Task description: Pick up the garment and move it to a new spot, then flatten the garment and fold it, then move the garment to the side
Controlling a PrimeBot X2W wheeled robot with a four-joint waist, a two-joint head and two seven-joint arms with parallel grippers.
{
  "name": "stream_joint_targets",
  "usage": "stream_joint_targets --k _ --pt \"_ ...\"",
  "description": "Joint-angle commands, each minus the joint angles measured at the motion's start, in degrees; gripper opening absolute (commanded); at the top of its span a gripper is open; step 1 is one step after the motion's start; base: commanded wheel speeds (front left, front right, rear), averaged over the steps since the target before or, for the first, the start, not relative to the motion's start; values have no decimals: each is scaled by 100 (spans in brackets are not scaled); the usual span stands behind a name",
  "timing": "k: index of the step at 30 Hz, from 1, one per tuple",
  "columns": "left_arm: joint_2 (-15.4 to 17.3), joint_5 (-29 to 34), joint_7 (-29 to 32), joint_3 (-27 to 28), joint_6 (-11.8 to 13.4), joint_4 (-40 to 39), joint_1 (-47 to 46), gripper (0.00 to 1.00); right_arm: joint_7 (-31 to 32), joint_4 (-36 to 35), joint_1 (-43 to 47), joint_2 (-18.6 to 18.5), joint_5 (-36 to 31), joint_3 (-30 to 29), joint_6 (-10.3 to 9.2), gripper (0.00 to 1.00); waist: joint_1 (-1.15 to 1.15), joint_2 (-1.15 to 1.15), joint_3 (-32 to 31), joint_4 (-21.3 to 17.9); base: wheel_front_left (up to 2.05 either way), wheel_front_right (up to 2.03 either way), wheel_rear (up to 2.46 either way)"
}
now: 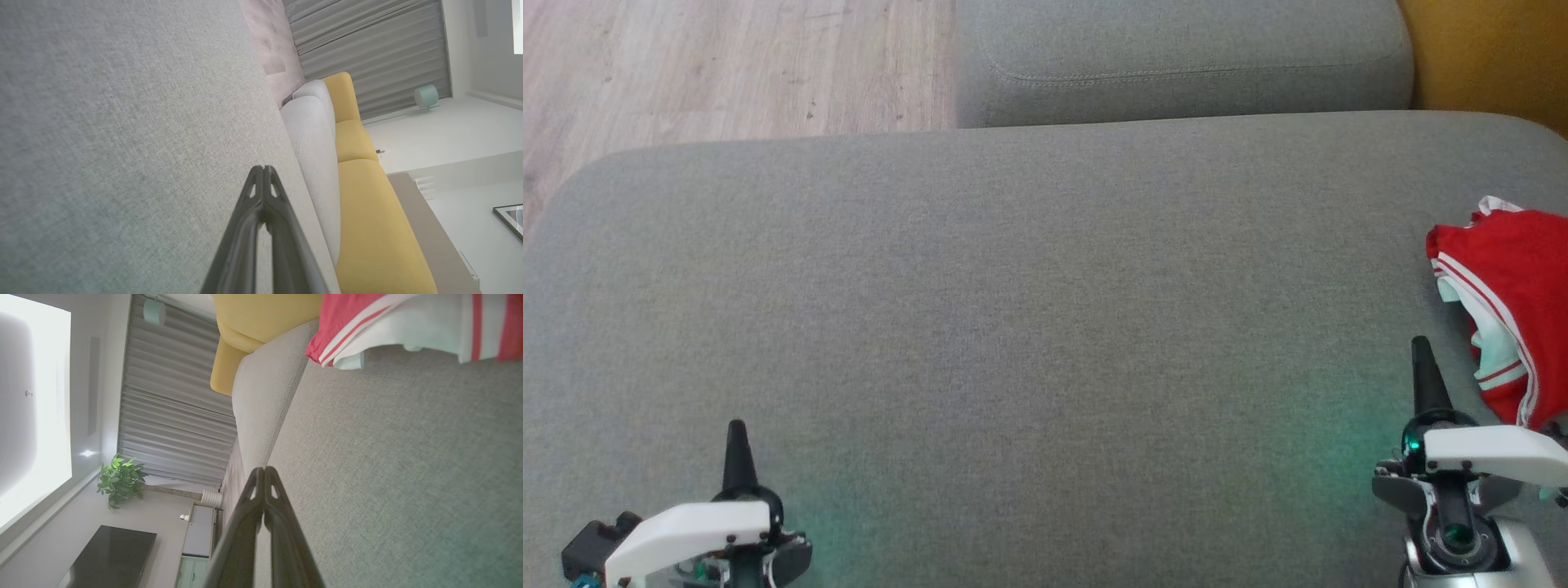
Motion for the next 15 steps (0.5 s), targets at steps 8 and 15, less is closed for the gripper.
stream_joint_targets --k 8,15 --pt "33 -655 192 275 -111 -269 -319 0 195 -379 -51 -20 708 -17 -4 0 0 0 -33 11 0 0 0" --pt "35 -1030 291 324 -147 -312 -344 0 295 -472 -36 -20 1097 -63 -5 0 0 0 -54 18 0 0 0"
